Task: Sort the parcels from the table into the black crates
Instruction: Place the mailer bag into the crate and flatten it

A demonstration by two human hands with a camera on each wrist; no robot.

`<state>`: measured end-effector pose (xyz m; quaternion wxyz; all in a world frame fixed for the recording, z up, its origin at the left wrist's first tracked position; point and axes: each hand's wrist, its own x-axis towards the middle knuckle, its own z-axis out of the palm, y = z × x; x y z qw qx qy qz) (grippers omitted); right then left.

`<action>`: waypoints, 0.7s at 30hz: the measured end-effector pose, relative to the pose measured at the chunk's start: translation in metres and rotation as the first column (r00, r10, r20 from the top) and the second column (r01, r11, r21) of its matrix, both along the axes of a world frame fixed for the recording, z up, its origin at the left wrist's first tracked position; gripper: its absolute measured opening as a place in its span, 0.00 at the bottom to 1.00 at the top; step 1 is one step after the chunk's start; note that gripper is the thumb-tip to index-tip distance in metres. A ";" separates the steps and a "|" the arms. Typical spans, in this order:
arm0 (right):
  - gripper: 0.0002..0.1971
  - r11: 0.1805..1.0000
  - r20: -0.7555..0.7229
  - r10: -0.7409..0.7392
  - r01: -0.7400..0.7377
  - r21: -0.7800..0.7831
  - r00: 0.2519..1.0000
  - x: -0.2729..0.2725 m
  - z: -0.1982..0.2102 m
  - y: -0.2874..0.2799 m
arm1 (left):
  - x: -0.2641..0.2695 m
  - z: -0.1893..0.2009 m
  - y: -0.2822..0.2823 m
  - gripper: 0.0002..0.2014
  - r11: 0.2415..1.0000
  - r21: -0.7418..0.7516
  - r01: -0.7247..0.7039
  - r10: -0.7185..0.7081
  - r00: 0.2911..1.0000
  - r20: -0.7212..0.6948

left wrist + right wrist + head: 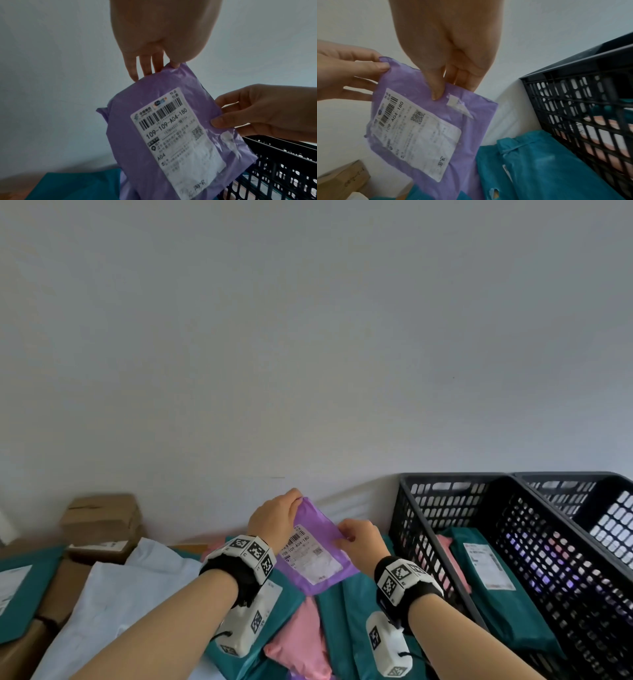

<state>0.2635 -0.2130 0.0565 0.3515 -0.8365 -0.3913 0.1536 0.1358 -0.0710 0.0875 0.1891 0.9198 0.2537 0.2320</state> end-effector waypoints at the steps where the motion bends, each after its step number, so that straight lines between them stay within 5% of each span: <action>1: 0.09 1.000 -0.009 0.005 -0.005 0.012 1.000 -0.002 0.002 0.004 | -0.003 0.001 0.004 0.13 1.000 -0.006 -0.010 0.010 0.999 0.031; 10: 0.09 0.961 -0.191 -0.043 0.093 0.261 0.981 -0.014 0.033 0.043 | -0.046 0.023 0.032 0.31 0.961 -0.174 -0.214 0.236 0.964 0.121; 14: 0.07 0.917 -0.304 -0.012 0.132 0.377 0.952 -0.022 0.046 0.062 | -0.067 0.031 0.048 0.33 0.906 -0.323 -0.275 0.288 0.958 -0.006; 17: 0.07 0.896 -0.366 0.041 0.128 0.425 0.930 -0.033 0.056 0.075 | -0.082 0.036 0.066 0.33 0.845 -0.464 -0.267 0.271 0.961 -0.060; 21: 0.06 0.871 -0.420 0.122 0.105 0.480 0.899 -0.050 0.066 0.094 | -0.105 0.043 0.086 0.32 0.767 -0.615 -0.183 0.277 0.959 0.061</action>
